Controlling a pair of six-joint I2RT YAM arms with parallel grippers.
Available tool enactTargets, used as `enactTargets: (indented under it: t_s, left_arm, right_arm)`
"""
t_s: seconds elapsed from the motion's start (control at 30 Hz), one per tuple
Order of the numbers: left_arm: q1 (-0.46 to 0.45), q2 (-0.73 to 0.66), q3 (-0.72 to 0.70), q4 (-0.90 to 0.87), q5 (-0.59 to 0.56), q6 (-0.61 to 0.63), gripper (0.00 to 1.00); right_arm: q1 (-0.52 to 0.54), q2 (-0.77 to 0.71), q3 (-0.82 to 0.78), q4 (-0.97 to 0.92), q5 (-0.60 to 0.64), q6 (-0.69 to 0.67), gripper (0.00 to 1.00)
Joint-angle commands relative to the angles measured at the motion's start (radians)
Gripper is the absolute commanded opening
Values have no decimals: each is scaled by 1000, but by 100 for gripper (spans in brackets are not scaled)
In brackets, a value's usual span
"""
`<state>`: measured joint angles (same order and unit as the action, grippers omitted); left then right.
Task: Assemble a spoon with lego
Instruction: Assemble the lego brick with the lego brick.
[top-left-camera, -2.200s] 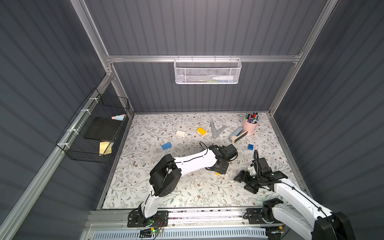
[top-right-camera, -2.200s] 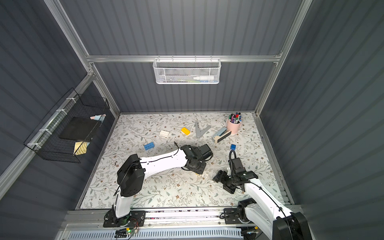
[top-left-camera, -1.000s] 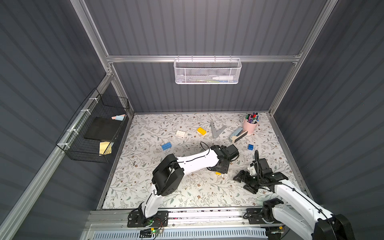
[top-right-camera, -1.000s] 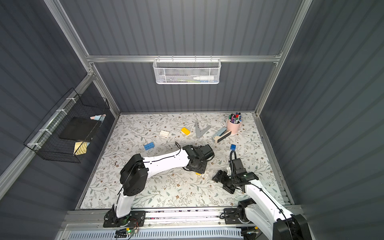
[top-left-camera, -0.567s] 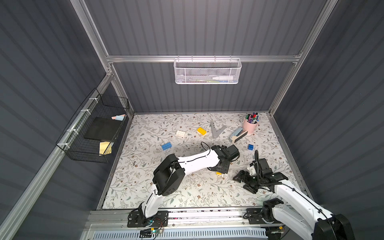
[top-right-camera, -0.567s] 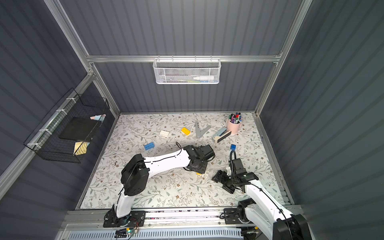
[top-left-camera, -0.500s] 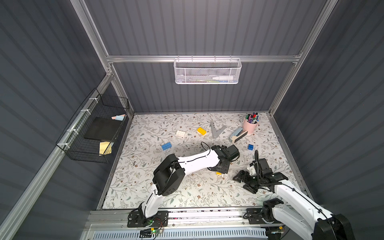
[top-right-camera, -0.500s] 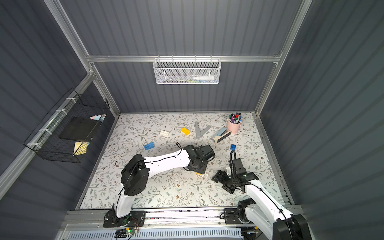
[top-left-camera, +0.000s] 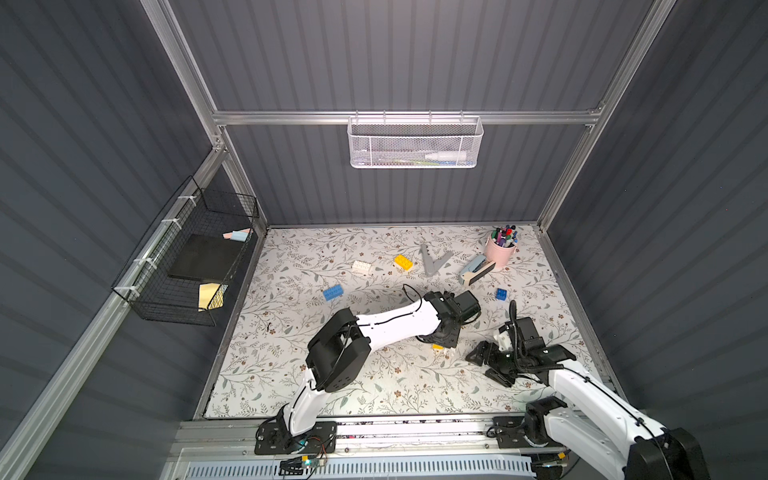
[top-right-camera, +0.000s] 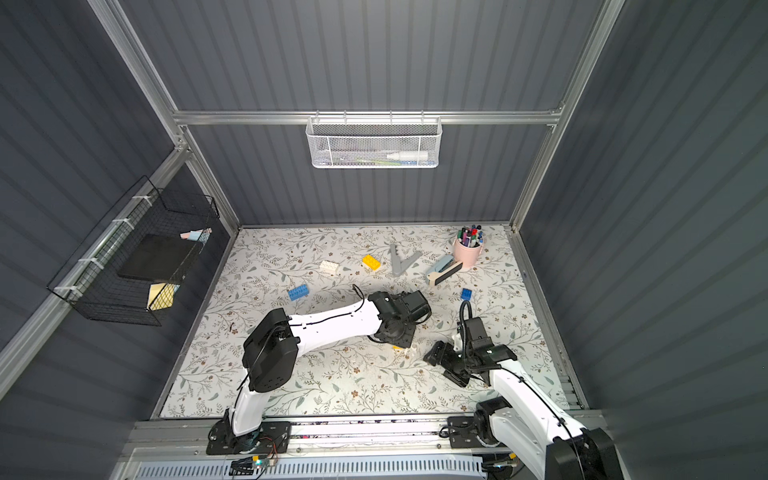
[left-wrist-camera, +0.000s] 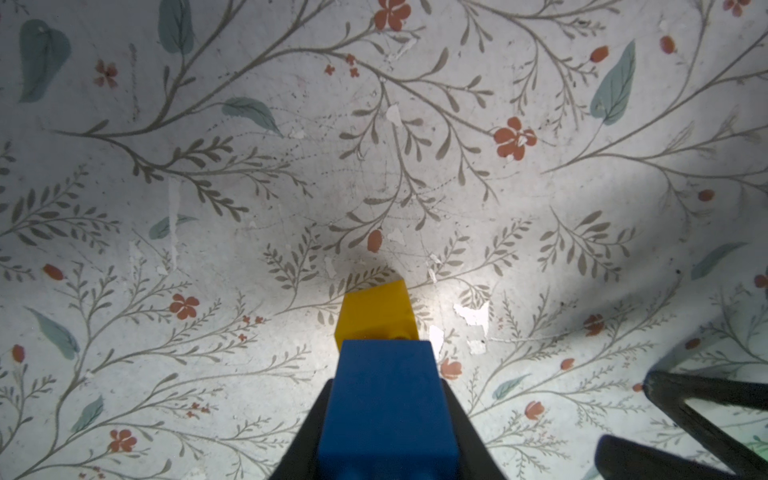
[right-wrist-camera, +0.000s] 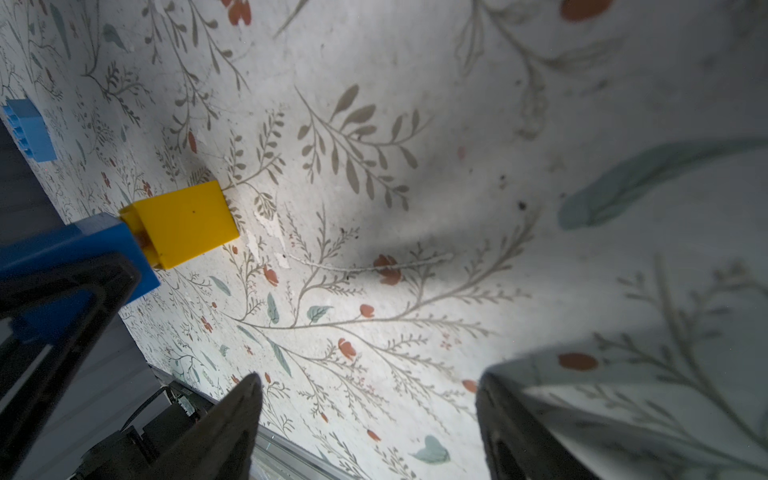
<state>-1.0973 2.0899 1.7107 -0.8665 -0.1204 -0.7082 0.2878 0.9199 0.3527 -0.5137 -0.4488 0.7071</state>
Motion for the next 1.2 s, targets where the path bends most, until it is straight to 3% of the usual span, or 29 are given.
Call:
enactTargets:
  t_s: [0.0, 1.17]
  left_arm:
    - [-7, 5, 32, -11, -15, -28, 31]
    - [-7, 55, 52, -56, -45, -131, 33]
  right_arm:
    - [-3, 21, -27, -6, -4, -2, 77]
    - [-3, 57, -26, 16, -5, -23, 75]
